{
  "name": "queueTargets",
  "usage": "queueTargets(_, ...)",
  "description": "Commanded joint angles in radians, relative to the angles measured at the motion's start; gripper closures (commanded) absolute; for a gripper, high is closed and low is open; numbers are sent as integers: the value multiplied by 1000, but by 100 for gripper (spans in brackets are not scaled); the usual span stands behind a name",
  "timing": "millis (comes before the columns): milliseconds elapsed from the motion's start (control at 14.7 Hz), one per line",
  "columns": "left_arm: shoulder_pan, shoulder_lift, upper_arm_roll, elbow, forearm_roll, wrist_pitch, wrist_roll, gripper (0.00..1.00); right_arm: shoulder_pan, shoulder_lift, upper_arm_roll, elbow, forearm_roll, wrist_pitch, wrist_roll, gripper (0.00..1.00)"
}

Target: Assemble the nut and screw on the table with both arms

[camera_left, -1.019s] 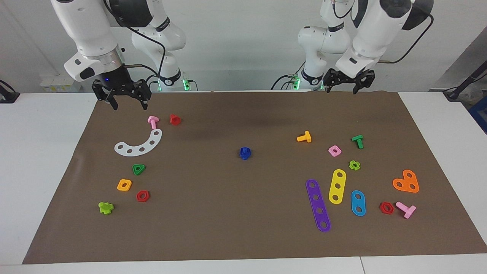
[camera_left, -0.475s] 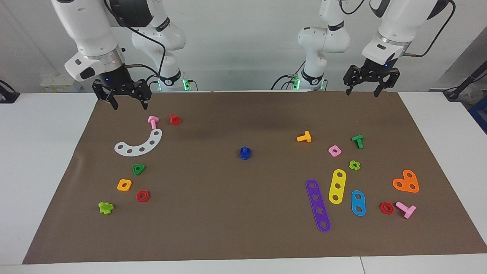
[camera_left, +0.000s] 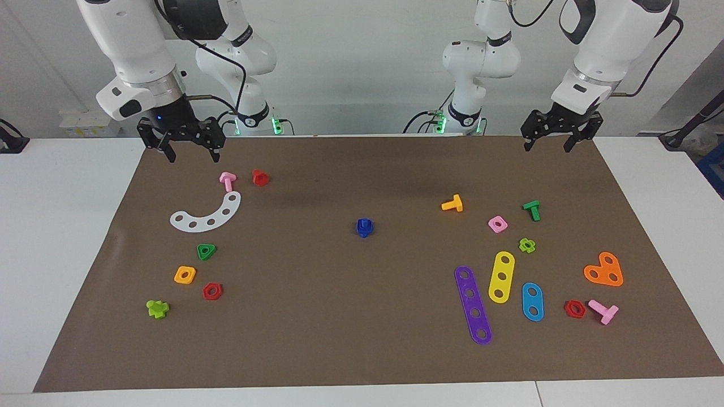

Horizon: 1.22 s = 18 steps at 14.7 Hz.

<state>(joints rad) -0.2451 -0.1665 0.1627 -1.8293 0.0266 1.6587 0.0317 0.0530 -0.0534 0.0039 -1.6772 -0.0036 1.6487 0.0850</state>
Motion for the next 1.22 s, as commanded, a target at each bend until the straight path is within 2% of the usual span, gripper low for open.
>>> queueTargets(0,10,-21,-6,-24,10,-17,10,0,-8,-25,2,-27,25,0,-14,1)
queueTargets(408,10,12,-8,22,10,-46,13,0,-13,-25,2,-22,25,-7,-21,0)
queueTargets(1155,10,12,-8,25,3,-46,14,0,-13,-25,2,-22,25,-9,-21,0)
